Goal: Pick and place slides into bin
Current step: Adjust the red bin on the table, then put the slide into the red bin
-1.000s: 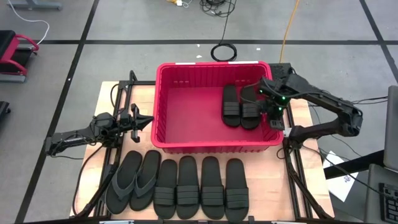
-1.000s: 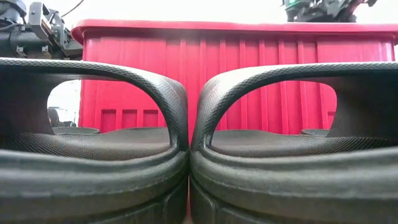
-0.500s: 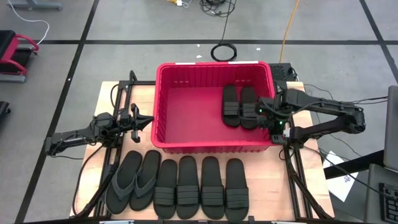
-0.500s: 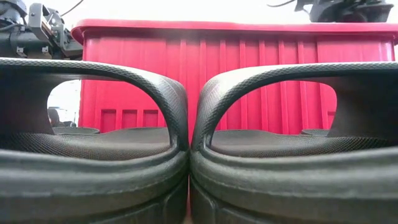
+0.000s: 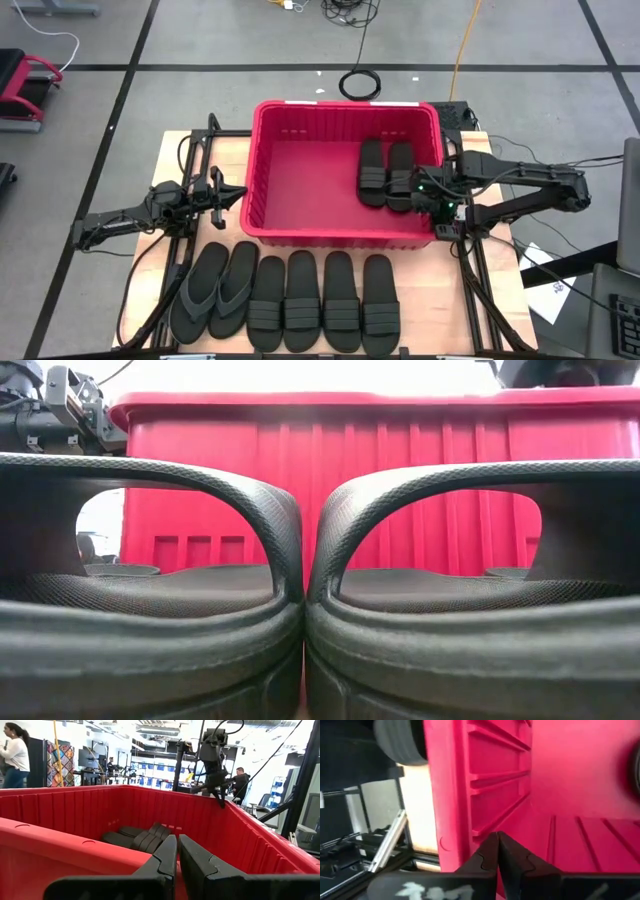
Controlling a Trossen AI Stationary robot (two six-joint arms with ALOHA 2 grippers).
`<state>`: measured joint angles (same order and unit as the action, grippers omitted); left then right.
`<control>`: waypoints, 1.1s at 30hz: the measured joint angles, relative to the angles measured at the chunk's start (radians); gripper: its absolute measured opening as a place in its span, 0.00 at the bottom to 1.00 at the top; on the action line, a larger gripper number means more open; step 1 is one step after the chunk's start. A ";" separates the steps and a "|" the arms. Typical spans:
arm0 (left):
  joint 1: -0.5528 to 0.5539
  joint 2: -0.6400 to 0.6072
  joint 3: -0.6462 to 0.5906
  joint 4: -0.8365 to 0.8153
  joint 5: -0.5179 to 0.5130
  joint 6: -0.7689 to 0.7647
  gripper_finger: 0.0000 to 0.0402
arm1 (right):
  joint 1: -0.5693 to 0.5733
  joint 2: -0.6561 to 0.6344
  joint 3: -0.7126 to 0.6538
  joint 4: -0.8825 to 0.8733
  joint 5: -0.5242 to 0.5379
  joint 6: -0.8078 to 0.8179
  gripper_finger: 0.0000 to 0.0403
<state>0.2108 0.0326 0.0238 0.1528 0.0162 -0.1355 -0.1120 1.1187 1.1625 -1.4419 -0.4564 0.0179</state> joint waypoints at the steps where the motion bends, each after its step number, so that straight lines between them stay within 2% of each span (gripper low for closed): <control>1: 0.000 0.000 0.000 0.000 0.000 -0.001 0.06 | 0.005 0.000 0.000 0.011 0.001 0.002 0.00; 9: 0.000 0.000 0.000 0.000 0.000 -0.002 0.06 | -0.024 -0.012 0.000 0.040 0.196 0.025 0.00; 16: 0.000 0.000 0.000 0.001 0.000 -0.004 0.06 | -0.066 -0.036 0.000 0.054 0.209 0.036 0.00; 22: 0.000 0.000 0.000 0.004 0.000 -0.004 0.06 | -0.069 -0.049 0.026 0.082 0.365 0.067 0.00; 26: 0.000 0.000 0.000 0.024 0.000 -0.003 0.06 | -0.069 -0.049 0.101 0.146 0.376 0.079 0.00; 31: 0.000 0.000 0.000 0.037 0.000 0.000 0.06 | -0.035 -0.049 0.219 0.328 0.373 0.098 0.00; 33: 0.000 0.000 0.000 0.036 0.000 -0.001 0.06 | 0.002 -0.049 0.260 0.419 0.325 0.086 0.00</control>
<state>0.2109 0.0322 0.0241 0.1891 0.0162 -0.1368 -0.1102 1.0695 1.4222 -1.0233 -0.1310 0.1037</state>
